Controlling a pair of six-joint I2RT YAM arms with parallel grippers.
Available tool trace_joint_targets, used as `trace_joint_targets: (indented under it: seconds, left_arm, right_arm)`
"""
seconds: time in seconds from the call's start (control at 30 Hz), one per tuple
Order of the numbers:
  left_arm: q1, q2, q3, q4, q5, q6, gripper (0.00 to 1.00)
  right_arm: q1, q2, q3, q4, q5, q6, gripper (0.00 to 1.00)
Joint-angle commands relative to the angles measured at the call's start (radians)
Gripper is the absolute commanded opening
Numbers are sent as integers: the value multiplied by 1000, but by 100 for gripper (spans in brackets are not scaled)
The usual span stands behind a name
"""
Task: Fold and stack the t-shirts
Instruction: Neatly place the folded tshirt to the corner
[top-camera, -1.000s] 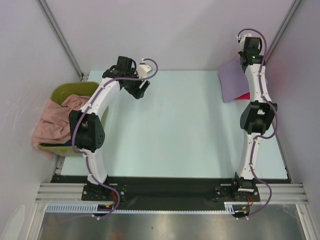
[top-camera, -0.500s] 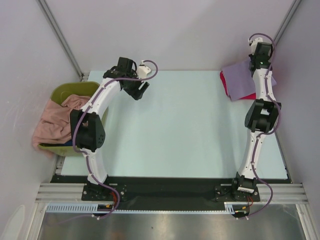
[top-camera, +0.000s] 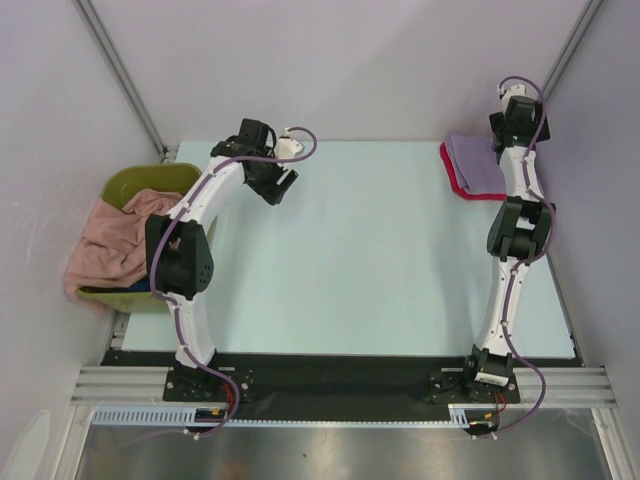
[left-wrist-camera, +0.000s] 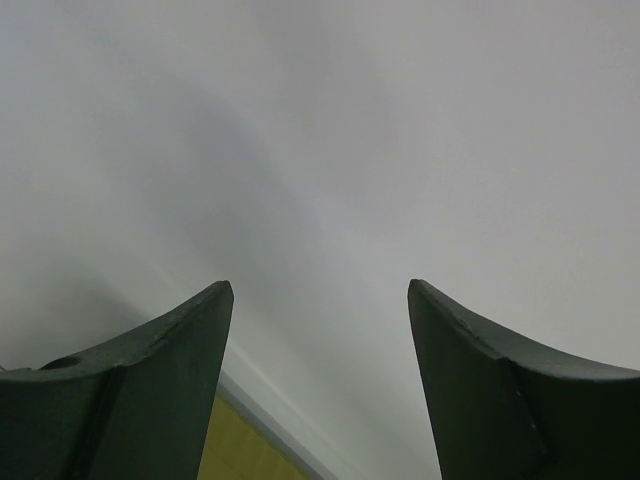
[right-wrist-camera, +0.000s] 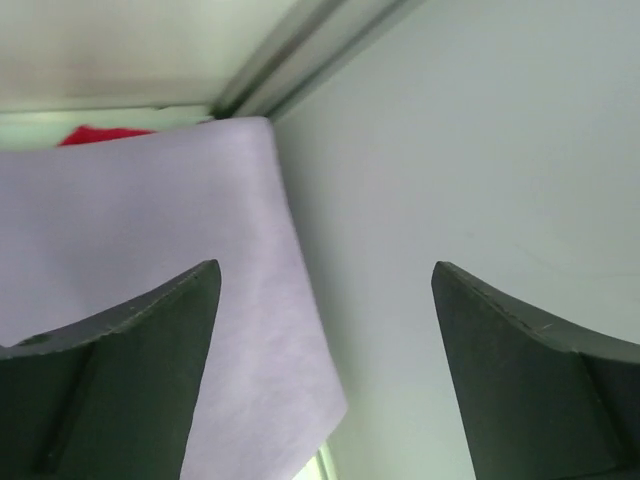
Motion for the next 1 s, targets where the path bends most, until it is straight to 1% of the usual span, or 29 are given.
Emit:
trace_joint_targets:
  seconds: [0.0, 0.1, 0.17, 0.2, 0.27, 0.3, 0.43, 0.47, 0.5, 0.53, 0.6, 0.63, 0.67, 0.7, 0.73, 0.77, 0.8, 0.83, 0.87, 0.9, 0.93, 0.97]
  left_arm:
    - [-2, -1, 25, -7, -12, 16, 76]
    - [-1, -7, 26, -14, -10, 19, 76]
    - [-2, -18, 28, -22, -12, 19, 76]
    - [-2, -24, 26, -22, -12, 19, 76]
    - [-2, -50, 25, -28, -7, 19, 76]
    - [-2, -59, 28, -33, 3, 14, 76]
    - [2, -147, 17, -57, 33, 20, 77]
    - [7, -171, -18, -39, 34, 19, 77]
    - [11, -232, -41, -28, 36, 13, 76]
    - [22, -262, -65, -15, 40, -4, 77]
    - [36, -329, -145, 10, 65, -20, 77]
    - [50, -398, -179, 21, 85, -38, 77]
    - [59, -441, -258, 51, 92, -49, 77]
    - [71, -517, -302, 68, 100, -69, 78]
    - [77, -562, -343, 82, 100, -78, 78]
    - [80, -599, -424, 100, 102, -80, 78]
    - [80, -634, -464, 104, 103, -80, 78]
    - [85, -714, -507, 119, 105, -83, 79]
    - [85, -749, -593, 131, 103, -86, 79]
    - [87, -792, -634, 140, 99, -92, 79]
    - [87, -828, -674, 154, 96, -99, 80]
    - [87, -893, -746, 159, 88, -99, 80]
  right_arm:
    - [-2, -27, 13, 92, 106, 22, 93]
    - [8, -61, 11, 71, 97, 60, 94]
    - [17, -89, 13, 8, 37, 127, 94]
    - [24, -99, 15, -59, -26, 150, 98]
    - [57, -134, 7, -119, -60, 187, 100]
    - [73, -147, 4, -168, -61, 192, 100]
    - [158, -254, -50, -250, -14, 229, 100]
    - [171, -311, -85, -265, -8, 245, 100]
    - [195, -340, -103, -303, -9, 294, 100]
    - [203, -366, -120, -323, -18, 322, 100]
    - [209, -468, -209, -383, -66, 412, 100]
    - [243, -513, -260, -394, -89, 431, 100]
    - [254, -555, -313, -399, -104, 453, 100]
    - [284, -649, -438, -390, -120, 483, 100]
    - [301, -697, -503, -380, -124, 497, 100]
    - [319, -743, -565, -371, -132, 506, 100]
    - [342, -801, -703, -345, -140, 514, 100]
    - [385, -896, -766, -328, -140, 531, 100]
    - [414, -950, -836, -314, -141, 542, 100]
    - [439, -998, -893, -296, -141, 560, 100]
    - [458, -1091, -1000, -291, -144, 601, 100]
    - [494, -1137, -1050, -287, -158, 632, 100]
